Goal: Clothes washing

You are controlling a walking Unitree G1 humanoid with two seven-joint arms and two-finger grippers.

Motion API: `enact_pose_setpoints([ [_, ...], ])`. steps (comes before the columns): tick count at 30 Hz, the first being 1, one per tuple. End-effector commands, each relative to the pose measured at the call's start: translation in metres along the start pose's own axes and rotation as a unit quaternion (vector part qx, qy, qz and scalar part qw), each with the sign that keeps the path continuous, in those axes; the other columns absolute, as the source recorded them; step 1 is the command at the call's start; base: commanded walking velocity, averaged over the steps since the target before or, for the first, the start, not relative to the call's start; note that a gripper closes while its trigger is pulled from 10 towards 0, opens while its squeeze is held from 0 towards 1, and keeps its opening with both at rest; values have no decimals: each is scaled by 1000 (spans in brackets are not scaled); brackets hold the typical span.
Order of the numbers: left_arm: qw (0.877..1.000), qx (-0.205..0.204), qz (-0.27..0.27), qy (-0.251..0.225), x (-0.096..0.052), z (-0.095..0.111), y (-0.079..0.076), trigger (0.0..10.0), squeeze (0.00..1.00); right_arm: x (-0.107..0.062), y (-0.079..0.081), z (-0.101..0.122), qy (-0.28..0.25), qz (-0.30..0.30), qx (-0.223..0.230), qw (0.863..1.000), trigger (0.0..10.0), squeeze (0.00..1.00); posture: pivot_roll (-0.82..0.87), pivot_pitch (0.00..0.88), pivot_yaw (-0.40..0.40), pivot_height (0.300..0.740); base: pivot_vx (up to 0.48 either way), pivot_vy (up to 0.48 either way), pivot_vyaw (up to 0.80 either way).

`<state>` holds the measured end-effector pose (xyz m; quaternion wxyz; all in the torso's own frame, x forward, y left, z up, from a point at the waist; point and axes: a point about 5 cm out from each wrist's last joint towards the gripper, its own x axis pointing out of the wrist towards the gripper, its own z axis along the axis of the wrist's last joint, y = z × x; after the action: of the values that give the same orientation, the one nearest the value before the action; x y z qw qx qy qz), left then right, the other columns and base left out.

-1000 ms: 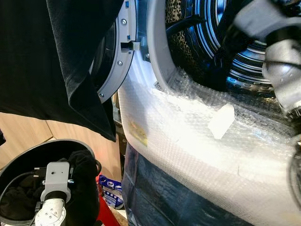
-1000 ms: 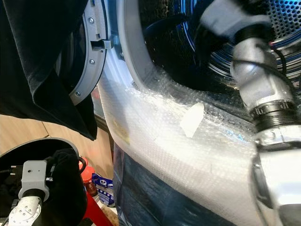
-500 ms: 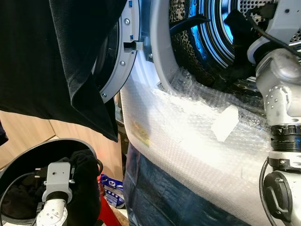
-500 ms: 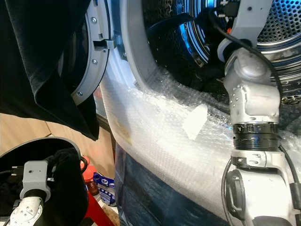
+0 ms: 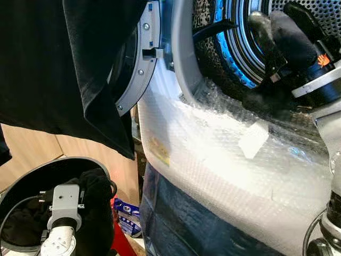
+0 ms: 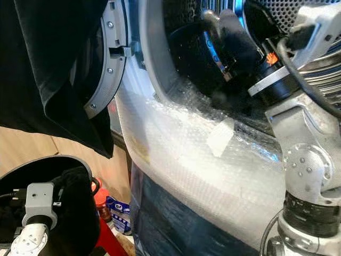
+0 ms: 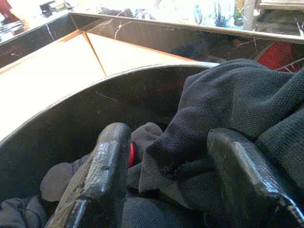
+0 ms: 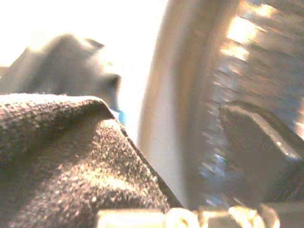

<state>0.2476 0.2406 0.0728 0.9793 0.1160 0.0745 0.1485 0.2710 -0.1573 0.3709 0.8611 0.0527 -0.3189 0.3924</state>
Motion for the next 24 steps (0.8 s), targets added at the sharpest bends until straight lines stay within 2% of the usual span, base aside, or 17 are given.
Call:
enact_pose_setpoints([
  [1, 1000, 0, -12, 8, -2, -3, -3, 10000, 0, -4, 17, 3, -5, 58, 3, 998, 10000, 0, 21, 0, -36, 740, 0, 0, 0],
  [5, 1000, 0, -10, 7, -2, -2, -3, 10000, 0, -3, 20, -3, 9, 50, 10, 999, 10000, 0, 16, 0, -36, 740, 0, 0, 0],
  [10, 1000, -3, -10, 6, -1, -2, -6, 10000, 0, 15, 12, -5, 3, 38, 5, 999, 10000, 0, 11, 0, -41, 740, 0, 0, 0],
  [12, 1000, -4, -10, 6, 0, -2, -7, 10000, 0, 25, 4, -4, 2, 25, -10, 1000, 10000, 0, 7, 0, -39, 740, 0, 0, 0],
  [14, 1000, -5, -11, 5, 1, -1, -8, 10000, 0, 36, -10, -4, 6, -5, -22, 1000, 10000, 0, 6, 0, -40, 740, 0, 0, 0],
  [15, 1000, -6, -12, 5, 2, -1, -9, 10000, 0, 48, -25, -5, 12, -33, -28, 999, 10000, 0, 5, 0, -41, 740, 0, 0, 0],
  [16, 1000, -6, -12, 5, 2, -1, -9, 10000, 0, 50, -28, -5, 13, -37, -29, 999, 10000, 0, 5, 0, -41, 740, 0, 0, 0],
  [17, 1000, -6, -12, 5, 3, -1, -9, 10000, 0, 60, -42, -8, 29, -77, -31, 996, 10000, 0, 2, 0, -40, 740, 0, 0, 0],
  [18, 1000, -6, -12, 5, 3, -1, -9, 10000, 0, 60, -42, -8, 29, -77, -31, 996, 10000, 0, 2, 0, -40, 740, 0, 0, 0],
  [19, 1000, -6, -13, 4, 4, 0, -9, 10000, 0, 72, -62, -16, 63, -145, -15, 987, 10000, 0, 0, 0, -40, 740, 0, 0, 0],
  [20, 1000, -6, -13, 4, 4, 0, -9, 10000, 0, 72, -62, -16, 63, -145, -15, 987, 10000, 0, 0, 0, -40, 740, 0, 0, 0],
  [21, 1000, -6, -15, 4, 5, 0, -10, 10000, 0, 81, -82, -27, 116, -223, -26, 968, 10000, 0, 0, 0, -41, 740, 0, 0, 0],
  [23, 1000, -6, -18, 5, 5, 0, -12, 10000, 0, 85, -95, -37, 159, -279, -36, 946, 10000, 0, 4, 0, -47, 740, 0, 0, 0],
  [24, 1000, -6, -18, 5, 5, 0, -12, 10000, 0, 85, -95, -37, 159, -279, -36, 946, 10000, 0, 4, 0, -47, 740, 0, 0, 0],
])
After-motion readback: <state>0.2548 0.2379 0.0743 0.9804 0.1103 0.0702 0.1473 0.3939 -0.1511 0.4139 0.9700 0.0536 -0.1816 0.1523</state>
